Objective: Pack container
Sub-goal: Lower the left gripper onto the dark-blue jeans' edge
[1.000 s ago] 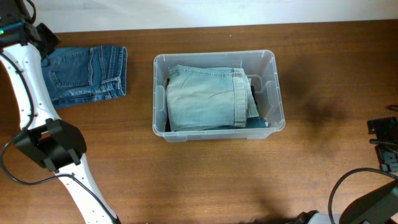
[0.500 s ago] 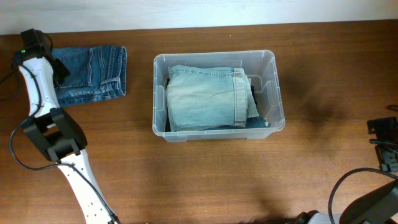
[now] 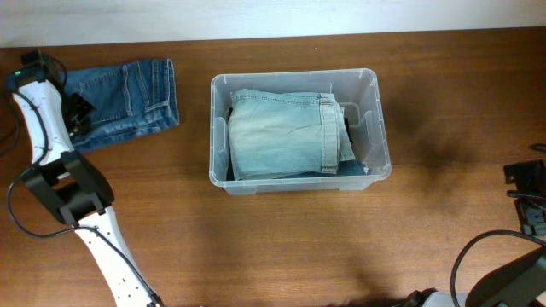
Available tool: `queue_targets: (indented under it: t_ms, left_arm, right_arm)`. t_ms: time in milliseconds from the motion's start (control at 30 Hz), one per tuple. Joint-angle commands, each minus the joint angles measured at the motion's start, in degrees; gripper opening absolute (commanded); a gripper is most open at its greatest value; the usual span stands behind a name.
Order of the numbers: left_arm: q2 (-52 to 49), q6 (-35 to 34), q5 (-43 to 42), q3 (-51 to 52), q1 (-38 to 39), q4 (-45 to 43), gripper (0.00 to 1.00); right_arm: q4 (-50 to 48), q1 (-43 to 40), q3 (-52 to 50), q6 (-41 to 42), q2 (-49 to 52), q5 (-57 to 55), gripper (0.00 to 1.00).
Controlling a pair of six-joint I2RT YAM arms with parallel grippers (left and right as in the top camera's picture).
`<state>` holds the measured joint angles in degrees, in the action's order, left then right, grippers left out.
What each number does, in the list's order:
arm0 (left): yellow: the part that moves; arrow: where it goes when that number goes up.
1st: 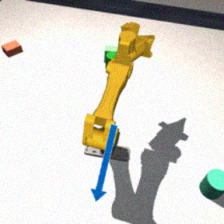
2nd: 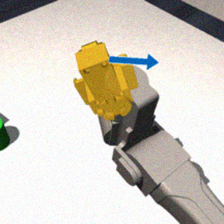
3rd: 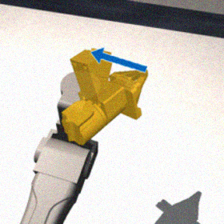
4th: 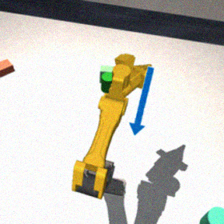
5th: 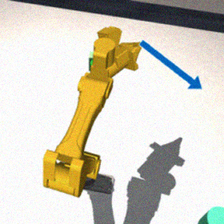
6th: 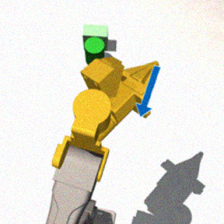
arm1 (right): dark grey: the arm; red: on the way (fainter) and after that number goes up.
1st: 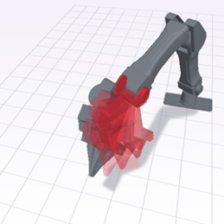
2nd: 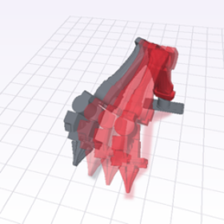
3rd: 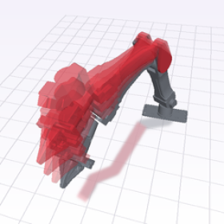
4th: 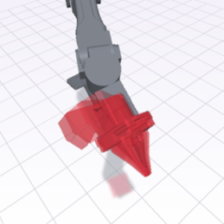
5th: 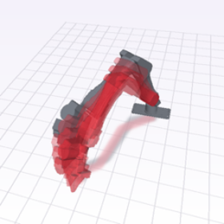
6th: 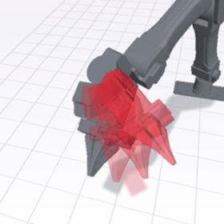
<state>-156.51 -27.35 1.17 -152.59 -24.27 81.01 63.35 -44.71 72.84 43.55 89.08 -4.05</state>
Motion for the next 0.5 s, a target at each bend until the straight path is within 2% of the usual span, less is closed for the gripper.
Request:
queue_targets:
  t_ms: [0,200,300,333,400,467]
  left_arm:
    - [-3.1,-4.0,-13.3,0.8,2.7,3.3,0.01]
    - [-3.2,-3.8,-13.6,-0.2,5.3,1.5,0.01]
    - [-3.2,0.5,-13.7,-3.3,5.4,1.4,0.01]
    - [-3.2,4.0,-13.6,-6.6,5.2,2.7,0.01]
    - [-3.2,6.2,-13.5,-10.6,5.0,5.0,0.02]
    - [-3.2,6.3,-13.2,-14.2,4.7,7.0,0.09]
  right_arm:
    - [0.0,-0.3,-0.1,0.5,-0.5,-0.7,0.98]
    - [0.0,-0.3,-0.1,0.5,-0.5,-0.7,0.98]
    - [0.0,-0.3,-0.1,0.5,-0.5,-0.7,0.98]
    - [0.0,-0.3,-0.1,0.5,-0.5,-0.7,0.98]
    - [0.0,-0.3,-0.1,0.5,-0.5,-0.7,0.98]
    - [0.0,-0.3,-0.1,0.5,-0.5,-0.7,0.98]
